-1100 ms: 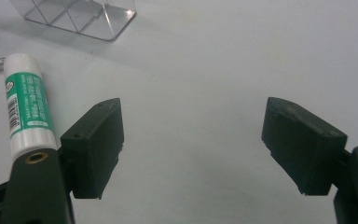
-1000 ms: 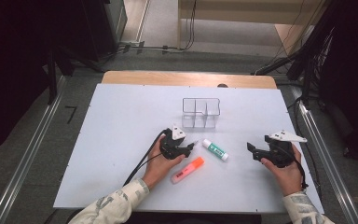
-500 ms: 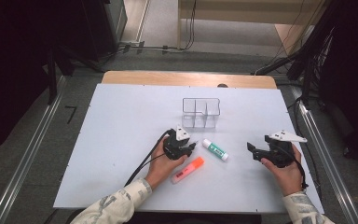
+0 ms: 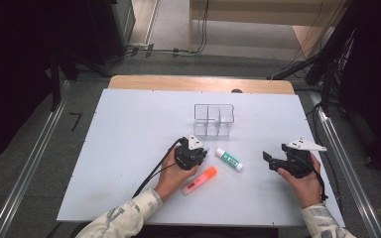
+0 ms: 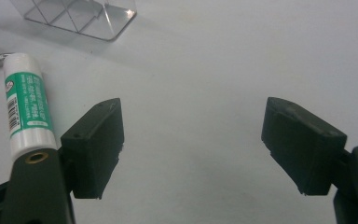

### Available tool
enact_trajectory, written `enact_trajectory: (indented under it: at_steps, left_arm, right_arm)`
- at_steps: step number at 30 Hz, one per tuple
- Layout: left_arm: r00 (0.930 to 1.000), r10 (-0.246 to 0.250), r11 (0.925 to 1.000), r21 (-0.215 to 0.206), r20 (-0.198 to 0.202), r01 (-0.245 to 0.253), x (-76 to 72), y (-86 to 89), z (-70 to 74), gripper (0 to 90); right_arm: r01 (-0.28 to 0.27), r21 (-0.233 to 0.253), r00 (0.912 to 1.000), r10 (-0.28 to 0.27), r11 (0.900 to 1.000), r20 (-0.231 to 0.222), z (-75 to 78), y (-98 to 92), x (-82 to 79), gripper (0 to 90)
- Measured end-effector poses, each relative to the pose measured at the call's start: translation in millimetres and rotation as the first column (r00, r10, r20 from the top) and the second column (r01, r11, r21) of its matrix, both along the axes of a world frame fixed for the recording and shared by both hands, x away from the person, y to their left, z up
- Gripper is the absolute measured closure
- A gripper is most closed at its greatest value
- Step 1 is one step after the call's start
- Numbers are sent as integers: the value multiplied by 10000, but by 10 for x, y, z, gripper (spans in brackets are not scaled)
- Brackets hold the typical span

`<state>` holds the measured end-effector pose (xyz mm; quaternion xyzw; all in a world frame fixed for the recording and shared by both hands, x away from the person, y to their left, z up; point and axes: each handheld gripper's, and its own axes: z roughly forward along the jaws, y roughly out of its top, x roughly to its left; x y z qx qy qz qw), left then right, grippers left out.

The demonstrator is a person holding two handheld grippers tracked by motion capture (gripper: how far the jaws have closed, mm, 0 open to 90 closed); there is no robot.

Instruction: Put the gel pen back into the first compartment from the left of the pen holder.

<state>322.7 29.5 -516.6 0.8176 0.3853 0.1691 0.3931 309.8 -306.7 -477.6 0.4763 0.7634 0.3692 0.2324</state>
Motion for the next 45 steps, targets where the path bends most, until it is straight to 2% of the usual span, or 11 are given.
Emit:
enact_trajectory:
  at_steps: [8,14,23,32,37,39,45]
  left_arm:
    - [10000,-27,10000,-45,-13,27,3,4,1,814]
    - [9995,-32,9992,-402,-306,20,31,40,8,815]
    - [9996,88,9961,-881,-267,-111,41,98,94,815]
    - [9988,458,9866,-1575,158,-428,40,193,250,816]
    - [9973,686,9791,-1938,256,-624,55,255,319,816]
    - [9974,695,9764,-2062,172,-645,70,272,346,816]
    - [9959,831,9693,-2349,368,-722,83,310,458,816]
  right_arm:
    - [-3,-10,10000,3,10000,15,-1,0,-2,198]
    - [-4,4,10000,4,10000,2,0,-2,-3,198]
    - [51,41,10000,-51,10000,5,1,-11,-2,198]
    - [64,35,10000,-64,10000,-24,0,-7,-1,198]
    - [59,42,10000,-59,10000,-38,-1,-6,1,198]
    - [64,40,10000,-64,10000,-34,-1,-6,1,198]
    - [-3,30,10000,3,10000,-10,-4,-5,8,199]
